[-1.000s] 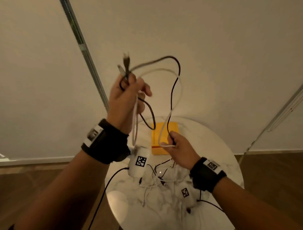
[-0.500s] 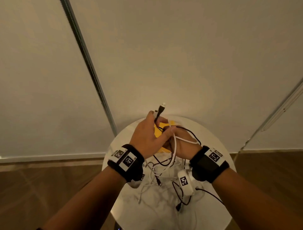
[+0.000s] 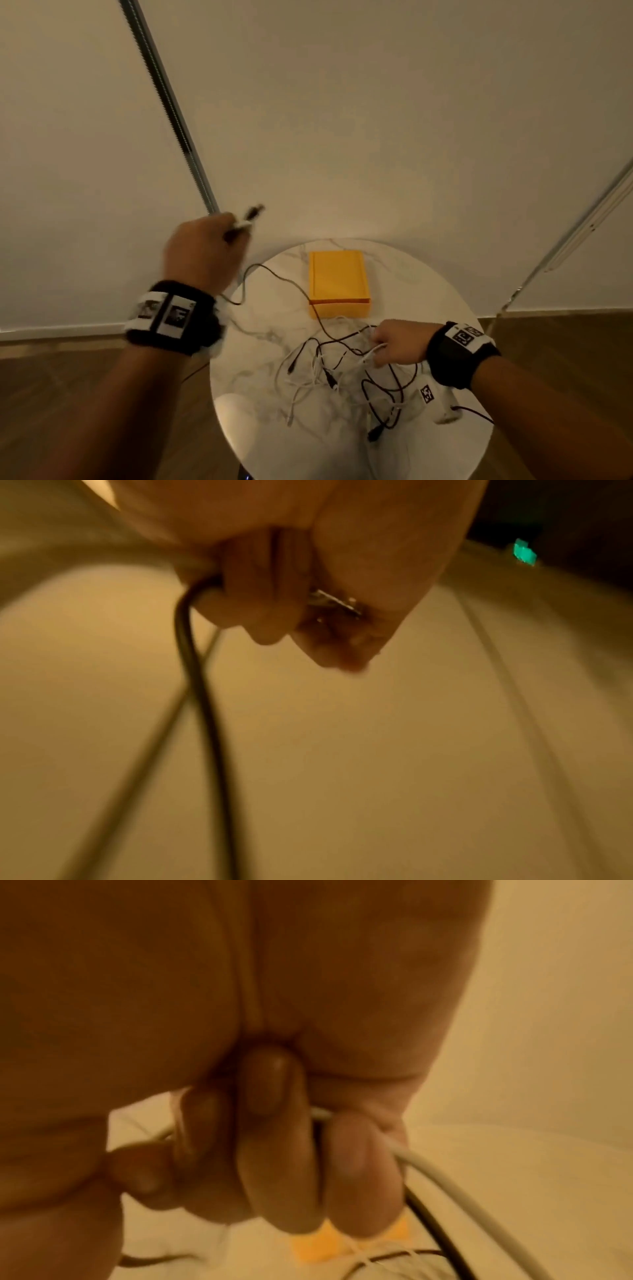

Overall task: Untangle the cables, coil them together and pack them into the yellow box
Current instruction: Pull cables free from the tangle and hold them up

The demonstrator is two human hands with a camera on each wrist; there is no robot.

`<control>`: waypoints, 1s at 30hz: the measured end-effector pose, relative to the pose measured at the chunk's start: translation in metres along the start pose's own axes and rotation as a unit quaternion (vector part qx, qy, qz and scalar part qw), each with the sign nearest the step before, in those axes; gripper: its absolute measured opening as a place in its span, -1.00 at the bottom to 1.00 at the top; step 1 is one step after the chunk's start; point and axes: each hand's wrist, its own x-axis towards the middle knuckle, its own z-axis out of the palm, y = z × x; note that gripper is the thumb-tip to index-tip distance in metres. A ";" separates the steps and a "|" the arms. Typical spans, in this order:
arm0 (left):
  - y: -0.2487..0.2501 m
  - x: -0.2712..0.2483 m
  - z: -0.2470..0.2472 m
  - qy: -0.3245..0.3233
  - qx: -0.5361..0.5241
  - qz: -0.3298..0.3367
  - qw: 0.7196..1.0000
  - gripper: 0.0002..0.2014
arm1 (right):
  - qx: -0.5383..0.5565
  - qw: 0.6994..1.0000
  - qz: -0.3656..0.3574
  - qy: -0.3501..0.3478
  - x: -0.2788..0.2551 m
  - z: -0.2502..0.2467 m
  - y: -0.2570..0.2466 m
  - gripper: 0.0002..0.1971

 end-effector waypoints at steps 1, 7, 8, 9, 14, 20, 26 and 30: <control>0.015 -0.014 0.012 -0.038 -0.069 0.029 0.996 -0.67 | 0.013 0.999 -0.025 0.020 0.002 -0.002 -0.006 -0.70; 0.071 -0.093 0.091 -0.350 -0.208 0.039 0.912 -0.48 | 0.127 0.975 -0.145 0.109 -0.001 -0.020 -0.034 -0.76; 0.072 -0.099 0.097 -0.374 -0.234 0.019 0.897 -0.51 | 0.139 0.970 -0.150 0.133 -0.002 -0.023 -0.034 -0.77; 0.071 -0.102 0.101 -0.393 -0.264 0.008 0.881 -0.61 | 0.129 0.968 -0.148 0.155 -0.004 -0.025 -0.033 -0.80; 0.065 -0.094 0.096 -0.420 -0.306 -0.009 0.854 -0.71 | 0.236 0.940 -0.182 0.168 -0.001 -0.010 -0.017 -0.71; 0.073 -0.052 0.056 -0.231 -0.609 -0.178 0.738 -0.76 | 0.220 0.939 -0.085 0.250 0.033 0.056 0.039 -0.49; 0.076 -0.014 0.012 -0.119 -0.692 -0.140 0.698 -0.72 | 0.195 0.944 -0.014 0.267 0.057 0.092 0.067 -0.62; 0.081 -0.003 -0.007 -0.091 -0.701 -0.095 0.701 -0.70 | 0.211 0.947 0.003 0.242 0.067 0.105 0.074 -0.65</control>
